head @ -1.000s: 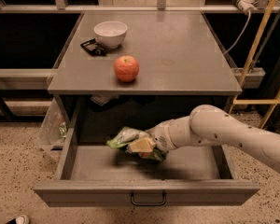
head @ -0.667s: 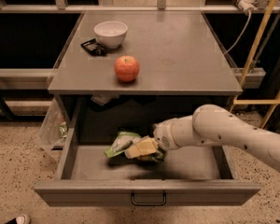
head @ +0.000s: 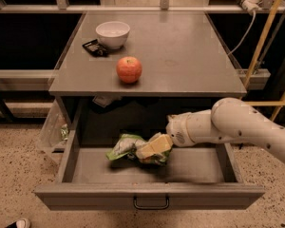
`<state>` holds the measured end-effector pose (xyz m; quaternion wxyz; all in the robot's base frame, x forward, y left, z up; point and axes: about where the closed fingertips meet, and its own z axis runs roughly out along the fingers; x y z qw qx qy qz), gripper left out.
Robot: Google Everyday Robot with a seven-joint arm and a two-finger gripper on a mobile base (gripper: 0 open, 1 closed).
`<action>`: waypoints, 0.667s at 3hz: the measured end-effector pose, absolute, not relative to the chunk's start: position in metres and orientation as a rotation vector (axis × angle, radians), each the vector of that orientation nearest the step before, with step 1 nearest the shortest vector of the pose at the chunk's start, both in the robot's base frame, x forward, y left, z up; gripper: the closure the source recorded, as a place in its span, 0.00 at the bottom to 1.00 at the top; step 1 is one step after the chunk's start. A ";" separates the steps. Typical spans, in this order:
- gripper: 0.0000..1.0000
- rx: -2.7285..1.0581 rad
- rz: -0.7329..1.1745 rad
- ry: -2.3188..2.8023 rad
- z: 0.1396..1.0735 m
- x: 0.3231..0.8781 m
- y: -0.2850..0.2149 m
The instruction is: Place green rice chip bag into top drawer
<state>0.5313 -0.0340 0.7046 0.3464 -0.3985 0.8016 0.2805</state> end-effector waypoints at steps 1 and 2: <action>0.00 -1.080 0.774 2.030 0.725 0.537 -0.065; 0.00 -1.144 0.830 1.996 0.745 0.538 -0.098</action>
Offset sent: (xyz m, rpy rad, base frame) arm -0.0083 -0.1072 0.0637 0.0647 0.0401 0.2517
